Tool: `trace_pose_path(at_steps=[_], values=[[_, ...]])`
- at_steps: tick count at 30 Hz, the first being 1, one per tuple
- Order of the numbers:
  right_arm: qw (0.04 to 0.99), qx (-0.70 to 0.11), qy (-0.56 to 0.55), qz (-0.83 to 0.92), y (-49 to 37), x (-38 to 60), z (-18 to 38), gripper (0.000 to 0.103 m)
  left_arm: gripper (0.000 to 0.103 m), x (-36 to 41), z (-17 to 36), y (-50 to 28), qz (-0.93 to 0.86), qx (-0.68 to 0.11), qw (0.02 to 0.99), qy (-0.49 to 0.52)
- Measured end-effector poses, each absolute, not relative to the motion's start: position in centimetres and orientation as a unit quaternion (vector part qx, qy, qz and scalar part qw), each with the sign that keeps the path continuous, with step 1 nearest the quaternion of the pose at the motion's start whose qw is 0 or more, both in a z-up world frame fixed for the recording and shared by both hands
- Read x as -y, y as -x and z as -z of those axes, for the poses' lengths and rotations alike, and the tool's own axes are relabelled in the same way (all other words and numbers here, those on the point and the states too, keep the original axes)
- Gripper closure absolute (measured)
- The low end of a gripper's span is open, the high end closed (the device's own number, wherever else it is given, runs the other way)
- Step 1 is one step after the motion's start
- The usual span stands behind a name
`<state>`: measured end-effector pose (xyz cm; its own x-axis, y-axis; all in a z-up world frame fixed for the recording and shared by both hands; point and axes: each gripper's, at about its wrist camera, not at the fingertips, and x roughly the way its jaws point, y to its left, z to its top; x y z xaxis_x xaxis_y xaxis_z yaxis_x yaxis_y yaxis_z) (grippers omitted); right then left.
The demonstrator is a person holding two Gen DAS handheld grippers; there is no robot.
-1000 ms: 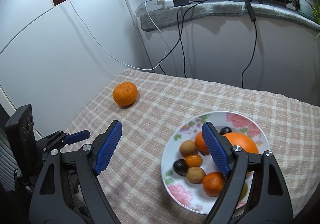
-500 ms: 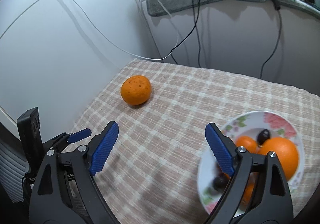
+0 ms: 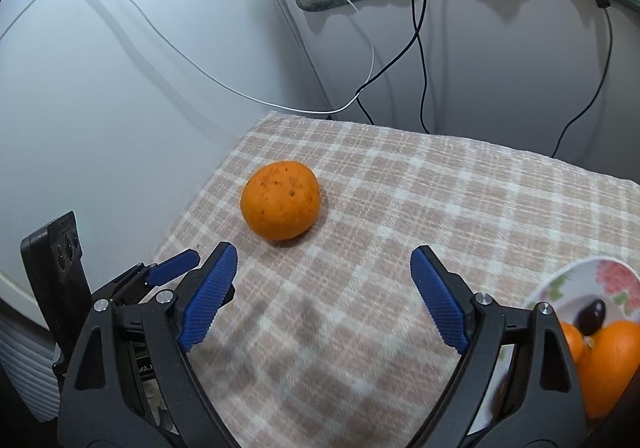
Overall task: Organize fruits
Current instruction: 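Move both open grippers toward the large orange on the cloth, then close both grippers on opposite sides of the large orange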
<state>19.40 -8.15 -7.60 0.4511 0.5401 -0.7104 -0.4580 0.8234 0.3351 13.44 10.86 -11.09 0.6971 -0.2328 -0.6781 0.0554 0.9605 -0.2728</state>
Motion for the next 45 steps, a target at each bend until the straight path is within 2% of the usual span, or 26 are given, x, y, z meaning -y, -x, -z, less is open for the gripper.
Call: trace_pose_path(at_steps=[20, 34, 45], values=[[0.806, -0.487, -0.124, -0.314, -25.4, 4.0, 11.0, 0.012, 0.027, -11.6, 12.3, -19.2, 0.125, -0.393, 0.901, 0.133], [0.793, -0.498, -0.118, -0.331, -26.0, 1.4, 11.5, 0.013, 0.022, -11.8, 12.8, -20.5, 0.146, -0.403, 0.891, 0.151], [0.784, -0.516, -0.115, -0.327, -26.8, 1.3, 13.0, 0.017, 0.024, -12.2, 13.0, -20.5, 0.161, -0.399, 0.887, 0.168]])
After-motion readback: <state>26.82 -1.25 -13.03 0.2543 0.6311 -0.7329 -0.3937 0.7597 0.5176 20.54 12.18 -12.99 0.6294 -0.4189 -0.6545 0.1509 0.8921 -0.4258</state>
